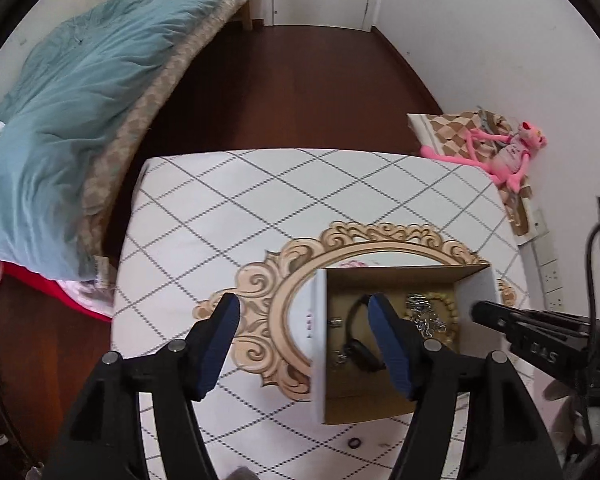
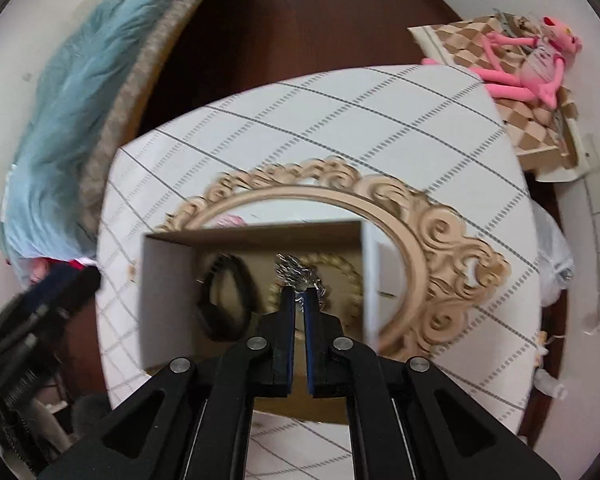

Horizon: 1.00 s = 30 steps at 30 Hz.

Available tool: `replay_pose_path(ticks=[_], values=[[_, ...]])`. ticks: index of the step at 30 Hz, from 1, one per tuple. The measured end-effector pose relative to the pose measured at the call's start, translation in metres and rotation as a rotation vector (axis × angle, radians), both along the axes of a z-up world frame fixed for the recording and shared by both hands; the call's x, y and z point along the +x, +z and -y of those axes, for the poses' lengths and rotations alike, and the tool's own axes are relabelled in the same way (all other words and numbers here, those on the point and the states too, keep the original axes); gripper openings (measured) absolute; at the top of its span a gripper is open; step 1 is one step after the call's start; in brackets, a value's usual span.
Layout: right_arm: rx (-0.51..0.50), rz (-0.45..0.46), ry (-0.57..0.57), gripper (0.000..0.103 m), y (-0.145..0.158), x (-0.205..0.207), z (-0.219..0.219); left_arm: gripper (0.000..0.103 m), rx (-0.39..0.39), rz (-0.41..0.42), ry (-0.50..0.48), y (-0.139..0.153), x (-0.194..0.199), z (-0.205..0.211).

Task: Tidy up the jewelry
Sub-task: 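Carry both held pieces into the white box and open both tools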

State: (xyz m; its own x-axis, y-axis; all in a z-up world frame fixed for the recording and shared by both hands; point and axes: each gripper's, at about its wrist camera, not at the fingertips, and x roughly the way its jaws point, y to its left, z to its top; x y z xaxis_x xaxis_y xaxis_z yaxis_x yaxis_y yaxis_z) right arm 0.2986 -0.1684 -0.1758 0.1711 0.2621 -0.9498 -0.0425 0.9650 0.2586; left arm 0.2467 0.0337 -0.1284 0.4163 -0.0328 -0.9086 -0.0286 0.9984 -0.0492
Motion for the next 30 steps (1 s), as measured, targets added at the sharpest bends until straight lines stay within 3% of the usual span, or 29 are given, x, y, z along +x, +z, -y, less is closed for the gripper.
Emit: replay_pose_path(ticks=[1,3,7,9,11,14,21,30], values=[[-0.01,0.008,0.003,0.017,0.002,-0.003,0.002,0.074,0.016,0.002,0.007,0.0,-0.001,-0.001],[-0.034,0.042,0.008,0.049,0.011,-0.01,0.005,0.089,0.034,0.002,0.016,-0.001,-0.003,-0.002],[-0.133,0.097,0.027,0.058,0.021,-0.025,0.002,0.091,0.068,0.009,0.031,-0.003,-0.013,-0.001],[-0.184,0.11,0.035,0.08,0.019,-0.036,0.002,0.102,0.081,0.022,0.03,-0.006,-0.021,0.002],[-0.22,0.098,0.035,0.096,0.013,-0.047,0.002,0.102,0.095,0.032,0.031,-0.008,-0.028,0.004],[-0.241,0.108,0.041,0.096,0.006,-0.062,0.0,0.102,0.136,0.048,0.039,-0.012,-0.037,0.008],[-0.266,0.161,0.006,0.097,0.011,-0.078,0.001,0.102,0.117,0.047,0.038,-0.012,-0.051,0.011],[-0.277,0.245,-0.028,0.097,0.041,-0.102,0.004,0.102,0.128,0.115,0.045,0.017,-0.081,0.012]])
